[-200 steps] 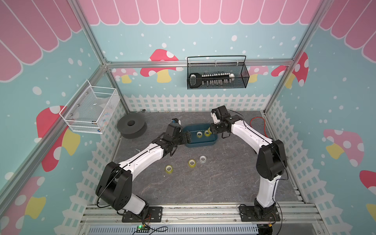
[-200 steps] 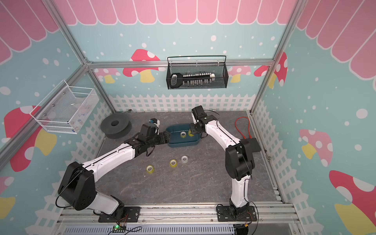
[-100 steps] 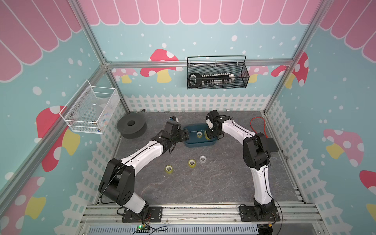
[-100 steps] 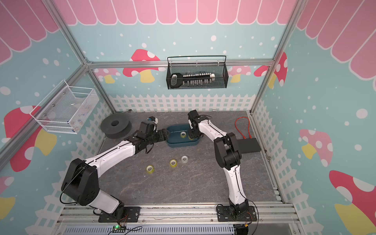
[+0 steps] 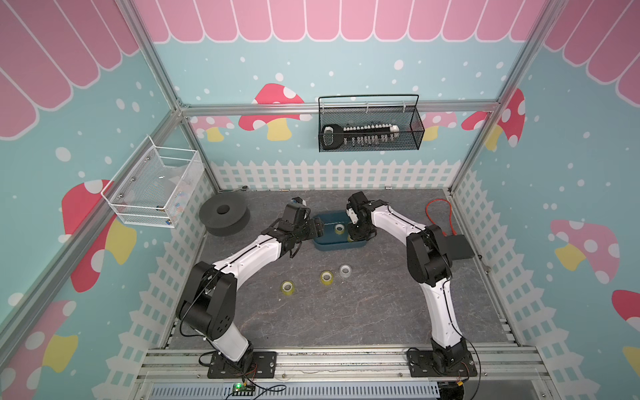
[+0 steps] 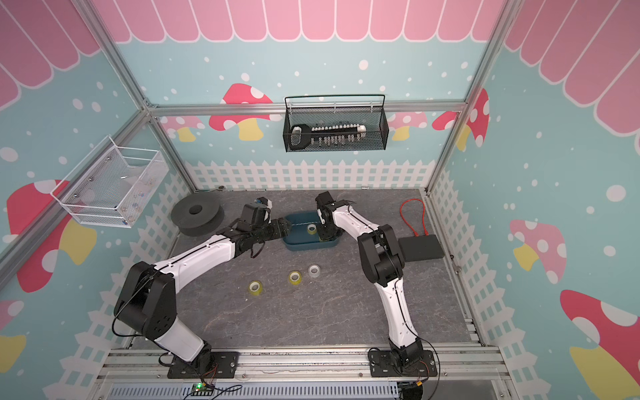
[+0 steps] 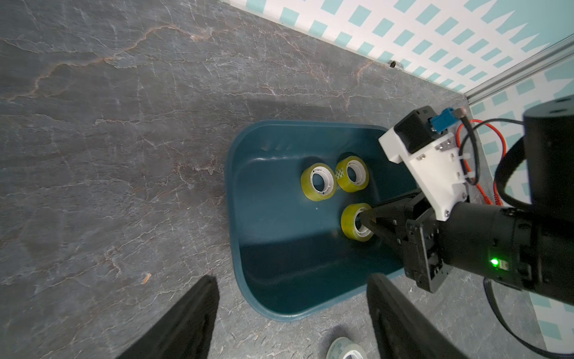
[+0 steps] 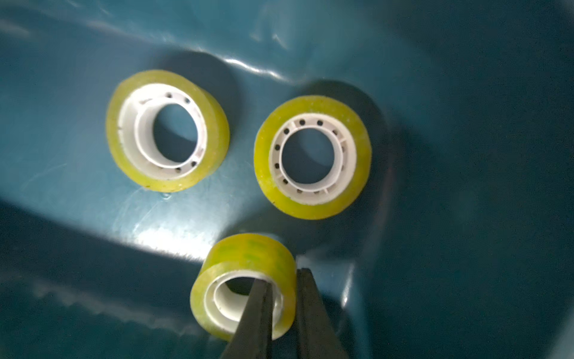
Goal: Put the transparent tape into the storage box
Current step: Place the tape in the storage box.
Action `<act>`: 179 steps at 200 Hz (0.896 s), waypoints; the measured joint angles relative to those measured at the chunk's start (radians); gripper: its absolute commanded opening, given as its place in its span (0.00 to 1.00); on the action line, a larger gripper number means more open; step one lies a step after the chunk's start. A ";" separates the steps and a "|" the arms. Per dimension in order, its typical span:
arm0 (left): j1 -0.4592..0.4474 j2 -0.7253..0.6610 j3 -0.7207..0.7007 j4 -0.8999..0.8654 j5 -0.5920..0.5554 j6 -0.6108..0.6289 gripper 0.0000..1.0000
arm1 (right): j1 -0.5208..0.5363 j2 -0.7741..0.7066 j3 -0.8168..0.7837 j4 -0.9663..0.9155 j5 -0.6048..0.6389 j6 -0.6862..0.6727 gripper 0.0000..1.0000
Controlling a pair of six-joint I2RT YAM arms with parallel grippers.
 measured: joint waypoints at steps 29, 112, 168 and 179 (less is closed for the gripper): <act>0.003 0.000 0.000 0.002 0.003 0.000 0.79 | 0.000 0.002 0.005 -0.005 0.015 0.000 0.00; 0.034 0.000 0.000 0.004 0.006 0.000 0.79 | 0.000 0.005 0.018 -0.018 0.052 0.001 0.13; 0.034 0.000 0.000 0.004 0.007 0.000 0.79 | 0.000 0.005 0.042 -0.026 0.055 0.005 0.16; 0.034 0.000 0.000 0.004 0.007 0.000 0.79 | 0.000 0.005 0.046 -0.027 0.055 0.005 0.16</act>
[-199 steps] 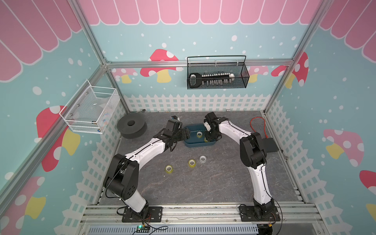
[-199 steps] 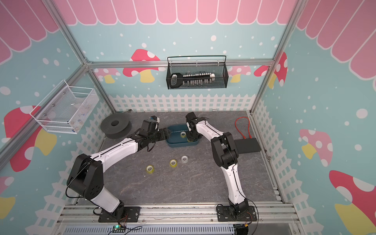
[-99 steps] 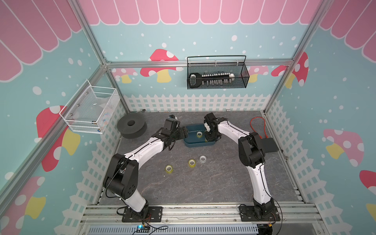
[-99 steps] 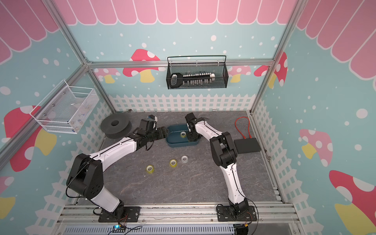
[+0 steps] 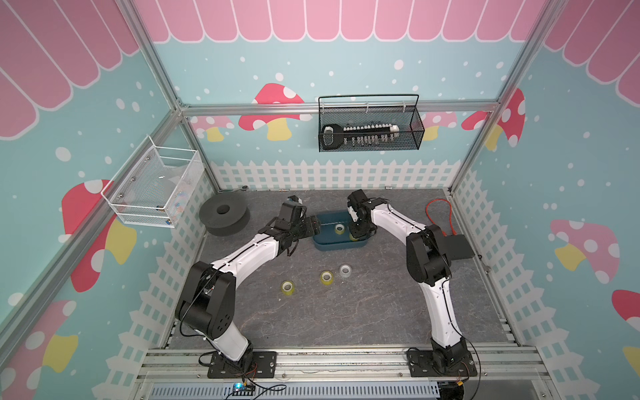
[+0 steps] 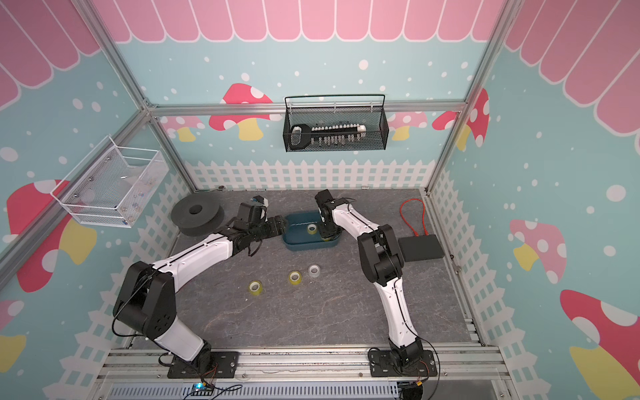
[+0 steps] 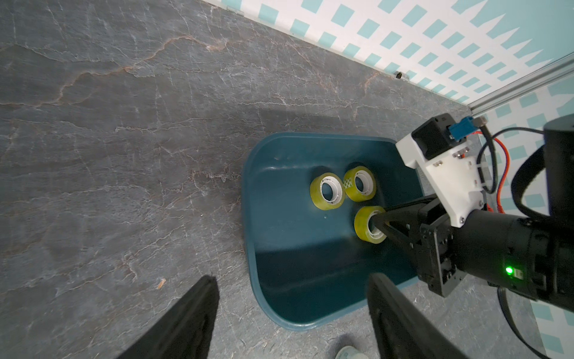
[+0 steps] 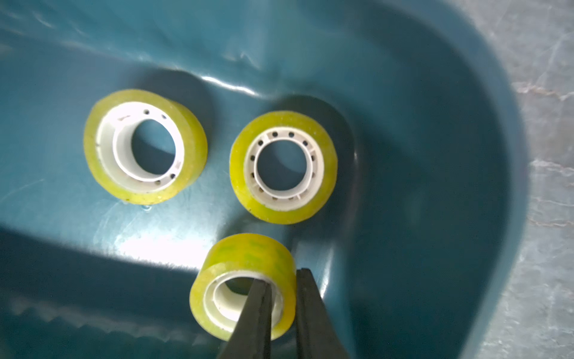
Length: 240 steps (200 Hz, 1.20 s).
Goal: Put the transparent tape into the storage box
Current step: Place the tape in the storage box, then pick up the tape from the center of the board.
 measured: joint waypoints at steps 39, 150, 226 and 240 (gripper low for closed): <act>0.000 0.000 0.000 0.000 0.000 0.000 0.79 | 0.001 0.000 0.004 -0.005 0.000 0.000 0.15; 0.001 -0.008 -0.016 0.008 0.000 0.000 0.79 | 0.020 0.000 -0.043 0.003 0.030 0.015 0.29; 0.012 -0.008 -0.016 0.008 0.000 0.001 0.80 | 0.020 0.005 0.016 -0.034 0.048 0.022 0.35; 0.012 -0.008 -0.016 0.008 0.000 0.001 0.79 | 0.020 0.005 0.038 -0.042 0.047 0.022 0.35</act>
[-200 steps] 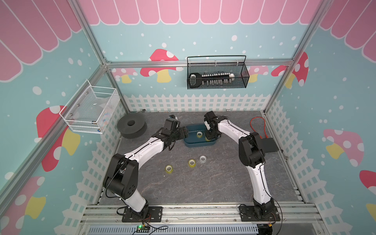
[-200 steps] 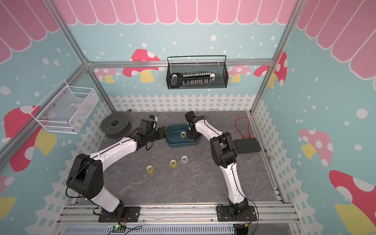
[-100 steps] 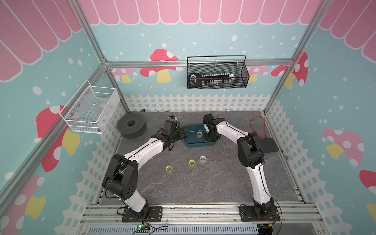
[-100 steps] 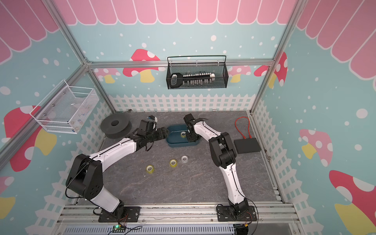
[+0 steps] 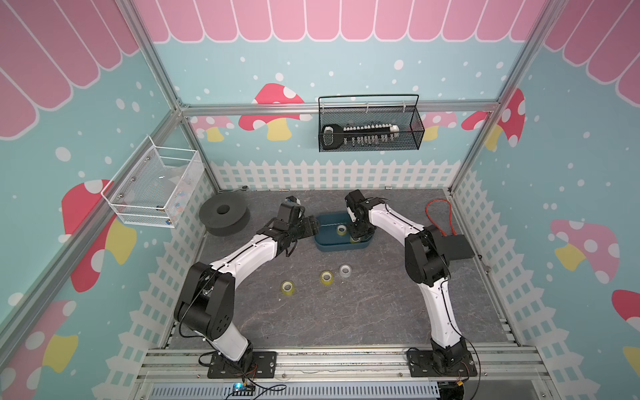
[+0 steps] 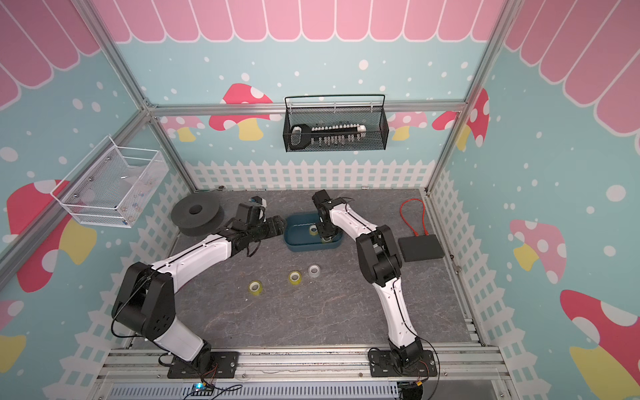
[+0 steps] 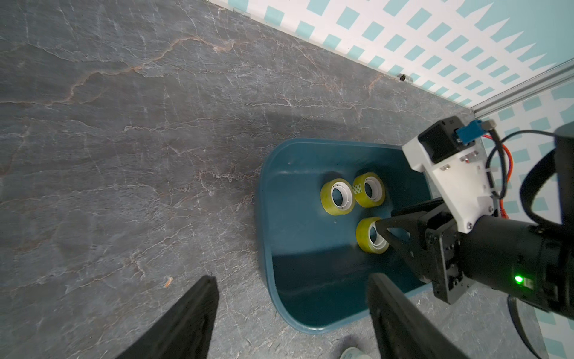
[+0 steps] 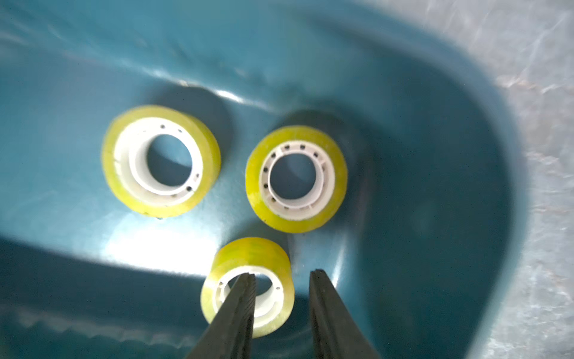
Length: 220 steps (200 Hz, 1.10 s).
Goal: Put the transparent tape into the storage box
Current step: Pick up the tape from the center of the board.
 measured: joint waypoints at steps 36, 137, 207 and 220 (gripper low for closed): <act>0.000 -0.013 -0.015 0.002 0.000 0.008 0.80 | 0.000 0.000 0.077 -0.024 0.000 0.000 0.35; -0.135 -0.313 -0.284 -0.002 0.035 0.013 0.78 | 0.001 -0.177 0.024 0.009 -0.091 0.032 0.46; -0.237 -0.265 -0.441 0.005 0.034 -0.079 0.74 | 0.041 -0.342 -0.097 0.100 -0.106 0.034 0.45; -0.240 -0.222 -0.438 0.016 0.035 -0.084 0.73 | 0.044 -0.357 -0.132 0.108 -0.106 0.035 0.45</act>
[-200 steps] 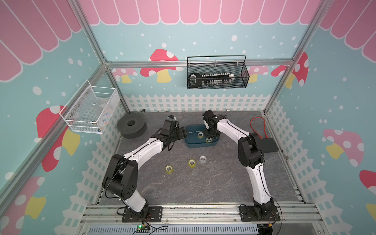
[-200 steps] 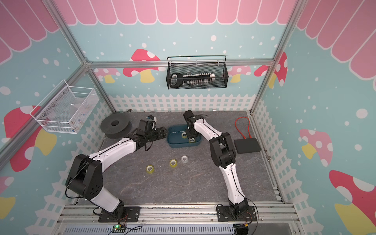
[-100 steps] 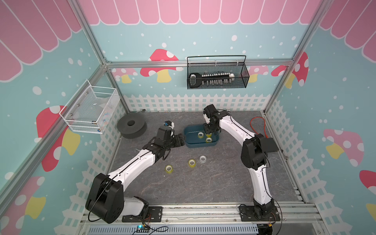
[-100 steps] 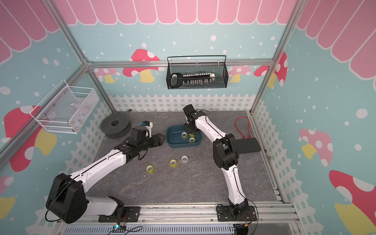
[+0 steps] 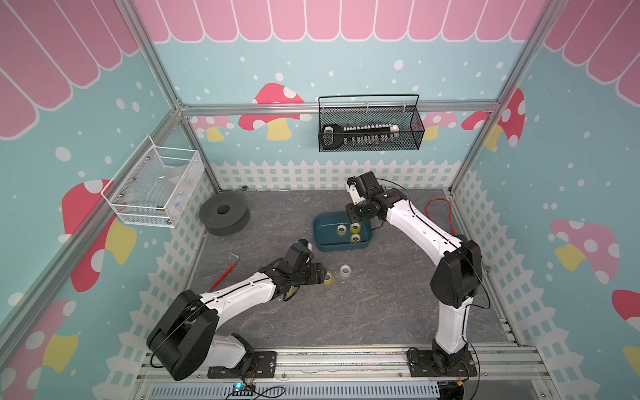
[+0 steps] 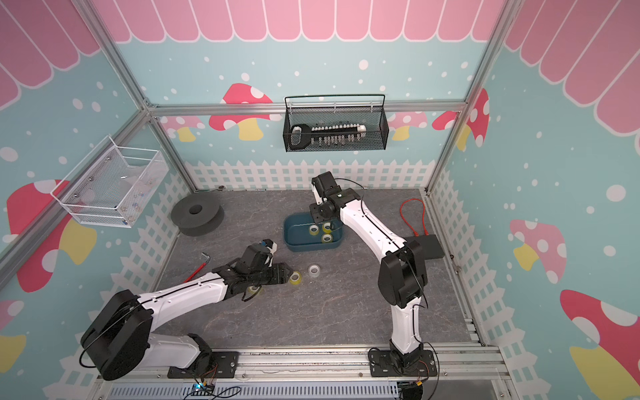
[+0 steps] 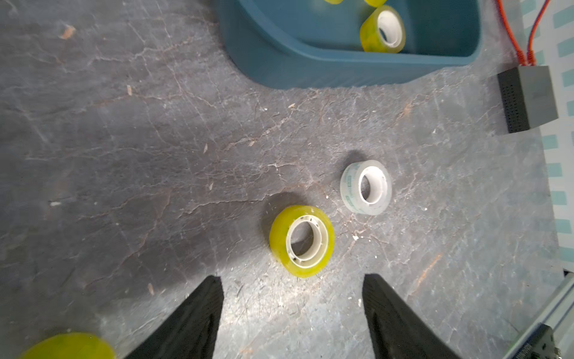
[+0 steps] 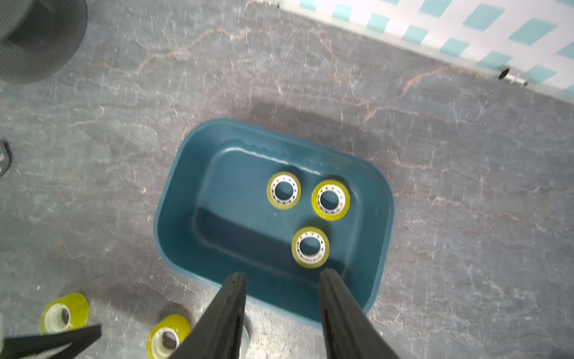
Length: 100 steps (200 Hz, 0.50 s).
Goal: Put the transparent tape into the storage box
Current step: Pick up the tape from the center of the board.
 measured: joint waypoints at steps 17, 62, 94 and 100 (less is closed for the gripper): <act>-0.011 0.059 0.010 0.003 0.003 0.000 0.70 | 0.001 -0.011 -0.040 0.013 0.001 0.004 0.44; -0.018 0.127 0.045 0.000 0.002 -0.007 0.61 | 0.002 -0.075 -0.124 0.040 0.006 0.019 0.43; -0.018 0.151 0.087 0.001 0.002 -0.004 0.55 | 0.002 -0.119 -0.151 0.058 0.015 0.029 0.43; -0.018 0.157 0.093 0.002 0.002 -0.003 0.54 | 0.002 -0.122 -0.153 0.060 0.016 0.032 0.43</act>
